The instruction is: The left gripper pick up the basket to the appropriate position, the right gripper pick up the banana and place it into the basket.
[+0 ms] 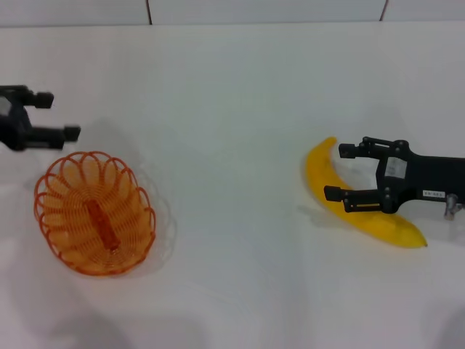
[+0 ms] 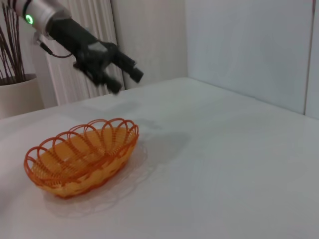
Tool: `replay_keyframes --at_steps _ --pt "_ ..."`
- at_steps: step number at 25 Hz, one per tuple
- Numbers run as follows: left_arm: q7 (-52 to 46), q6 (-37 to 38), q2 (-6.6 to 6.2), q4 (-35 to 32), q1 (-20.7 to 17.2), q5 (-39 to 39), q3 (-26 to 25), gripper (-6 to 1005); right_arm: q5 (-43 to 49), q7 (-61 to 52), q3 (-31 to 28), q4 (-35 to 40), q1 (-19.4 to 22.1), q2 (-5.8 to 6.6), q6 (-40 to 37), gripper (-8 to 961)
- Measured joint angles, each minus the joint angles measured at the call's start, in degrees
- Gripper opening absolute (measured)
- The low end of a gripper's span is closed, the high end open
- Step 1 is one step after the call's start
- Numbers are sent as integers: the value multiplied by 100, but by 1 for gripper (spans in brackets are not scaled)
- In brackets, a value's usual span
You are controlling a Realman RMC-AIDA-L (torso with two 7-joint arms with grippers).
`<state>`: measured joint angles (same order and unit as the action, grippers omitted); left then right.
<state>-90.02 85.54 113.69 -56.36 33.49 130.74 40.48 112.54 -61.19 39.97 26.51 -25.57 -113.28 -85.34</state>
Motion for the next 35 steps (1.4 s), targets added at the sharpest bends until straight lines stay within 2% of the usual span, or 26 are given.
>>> replay_keyframes --at_steps 2,4,6,10,18,21,35 --pt "546 -6 305 -629 -67 647 108 823 6 -34 5 -1 -61 0 4 882" --pt "685 -41 370 -929 -147 959 426 823 13 -67 8 -1 -121 -7 21 881" --pt "514 -78 327 -946 -153 1137 700 822 16 -78 10 -3 -166 -27 38 880" --pt "457 -293 333 -783 33 1326 789 775 11 -78 1 -5 -165 -25 43 878" --pt "759 -741 317 405 599 1377 802 741 18 -78 7 -15 -172 -30 54 875" --pt "715 -771 305 622 711 1529 791 728 20 -88 9 -15 -173 -32 54 874" --pt "460 -968 320 667 743 1686 835 669 22 -134 10 -15 -177 -19 52 867"
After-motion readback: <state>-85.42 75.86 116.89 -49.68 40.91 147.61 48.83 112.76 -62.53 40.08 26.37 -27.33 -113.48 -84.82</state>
